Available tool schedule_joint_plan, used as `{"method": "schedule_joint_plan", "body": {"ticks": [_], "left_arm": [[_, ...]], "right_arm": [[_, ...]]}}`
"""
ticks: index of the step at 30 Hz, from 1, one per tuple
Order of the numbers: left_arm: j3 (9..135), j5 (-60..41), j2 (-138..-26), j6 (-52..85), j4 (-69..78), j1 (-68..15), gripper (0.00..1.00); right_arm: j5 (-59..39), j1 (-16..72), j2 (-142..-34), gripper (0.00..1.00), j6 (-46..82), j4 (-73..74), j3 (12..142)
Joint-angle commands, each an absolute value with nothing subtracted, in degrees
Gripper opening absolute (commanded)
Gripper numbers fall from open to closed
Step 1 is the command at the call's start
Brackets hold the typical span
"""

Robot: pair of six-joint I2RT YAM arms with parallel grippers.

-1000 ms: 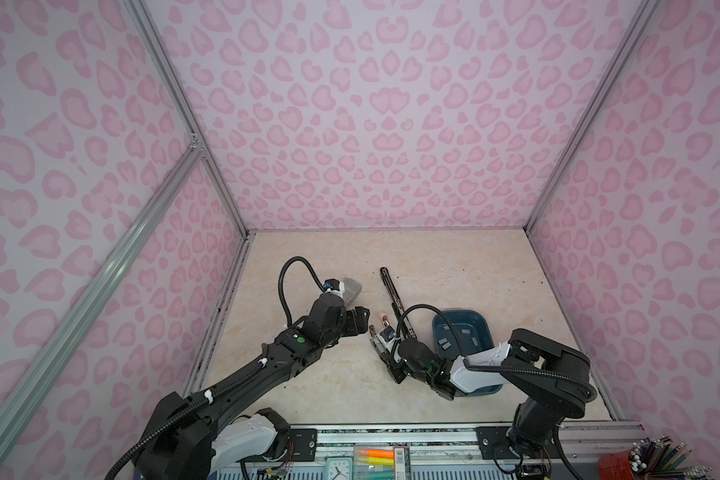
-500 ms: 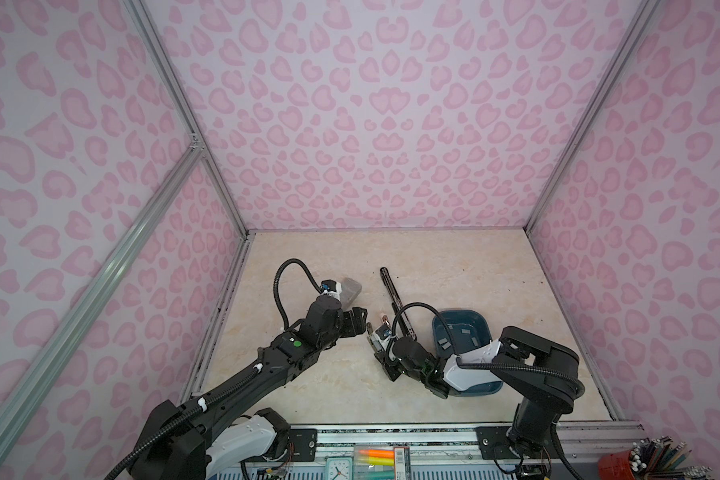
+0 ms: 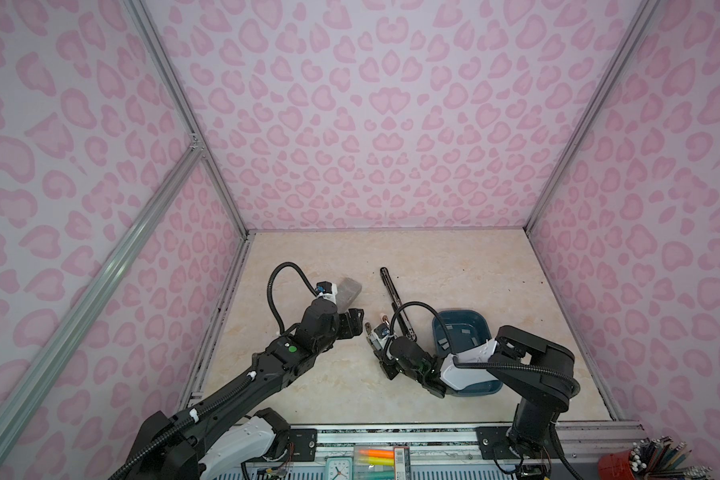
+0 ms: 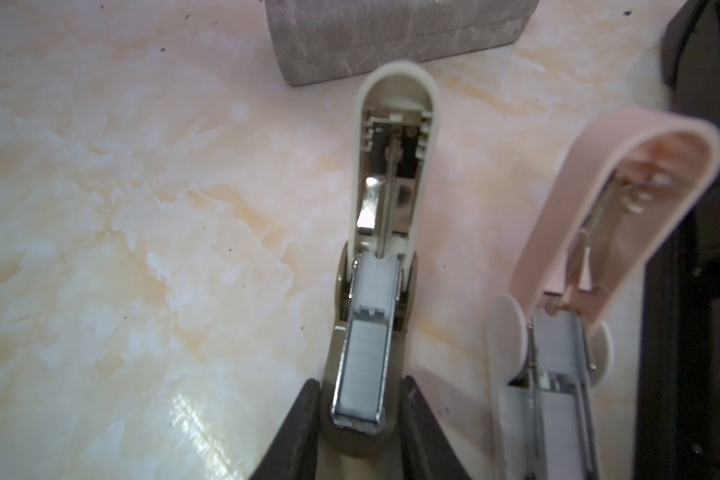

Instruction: Load the staples into the stapler

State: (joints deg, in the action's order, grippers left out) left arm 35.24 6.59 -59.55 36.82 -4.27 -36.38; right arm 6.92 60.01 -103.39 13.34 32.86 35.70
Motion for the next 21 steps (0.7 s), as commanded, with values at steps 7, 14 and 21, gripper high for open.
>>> {"method": "schedule_joint_plan", "body": {"ticks": [7,14,21], "left_arm": [[34.86,9.58,-62.06,37.3,-1.56,-36.21,0.83],[37.25,11.05,-66.67,36.91,-1.76,-36.21,0.75],[39.56,11.92,-71.86,36.78,-2.89,-36.1,0.6]], "right_arm": [[7.83,60.1,-103.47,0.26,13.08,28.46,34.38],[6.09,60.09,-103.62,0.19,13.01,28.49,35.12],[6.9,59.95,-103.89,0.18,12.87,28.56,35.15]]}}
